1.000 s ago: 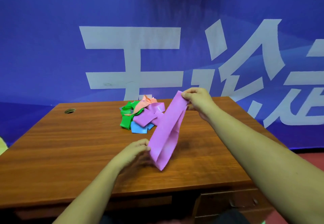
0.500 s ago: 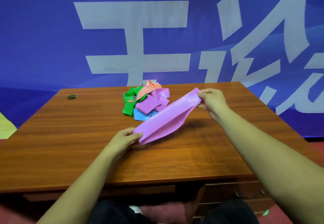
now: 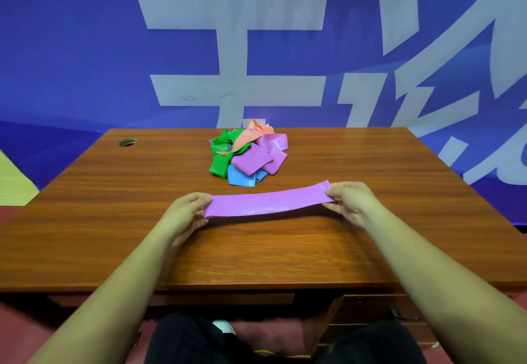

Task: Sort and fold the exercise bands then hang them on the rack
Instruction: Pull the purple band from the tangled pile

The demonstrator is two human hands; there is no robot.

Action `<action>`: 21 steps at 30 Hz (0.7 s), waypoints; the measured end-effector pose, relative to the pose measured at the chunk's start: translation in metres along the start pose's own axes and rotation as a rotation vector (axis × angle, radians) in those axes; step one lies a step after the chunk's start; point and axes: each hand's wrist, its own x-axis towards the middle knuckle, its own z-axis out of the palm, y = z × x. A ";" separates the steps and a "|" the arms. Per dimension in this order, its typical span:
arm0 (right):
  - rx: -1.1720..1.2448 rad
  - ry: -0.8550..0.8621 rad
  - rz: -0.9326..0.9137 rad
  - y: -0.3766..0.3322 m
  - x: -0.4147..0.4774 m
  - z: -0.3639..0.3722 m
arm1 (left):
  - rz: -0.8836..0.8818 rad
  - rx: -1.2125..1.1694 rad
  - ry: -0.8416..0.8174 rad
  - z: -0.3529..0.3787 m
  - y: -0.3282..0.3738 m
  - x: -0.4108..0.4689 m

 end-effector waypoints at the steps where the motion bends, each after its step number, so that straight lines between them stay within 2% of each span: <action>1: -0.035 0.000 0.005 0.003 0.001 0.000 | 0.026 0.070 0.033 -0.003 -0.002 0.005; 8: -0.387 0.149 -0.086 0.015 0.021 0.005 | 0.257 0.477 0.203 -0.013 -0.003 0.031; 13: -0.684 0.214 -0.310 0.017 0.039 0.021 | 0.374 0.619 0.250 -0.011 -0.004 0.052; 18: -0.858 0.165 -0.517 0.038 0.048 0.027 | 0.536 0.945 0.204 -0.009 -0.021 0.069; 21: -1.026 0.213 -0.658 0.057 0.058 0.024 | 0.527 0.971 0.282 -0.009 -0.035 0.071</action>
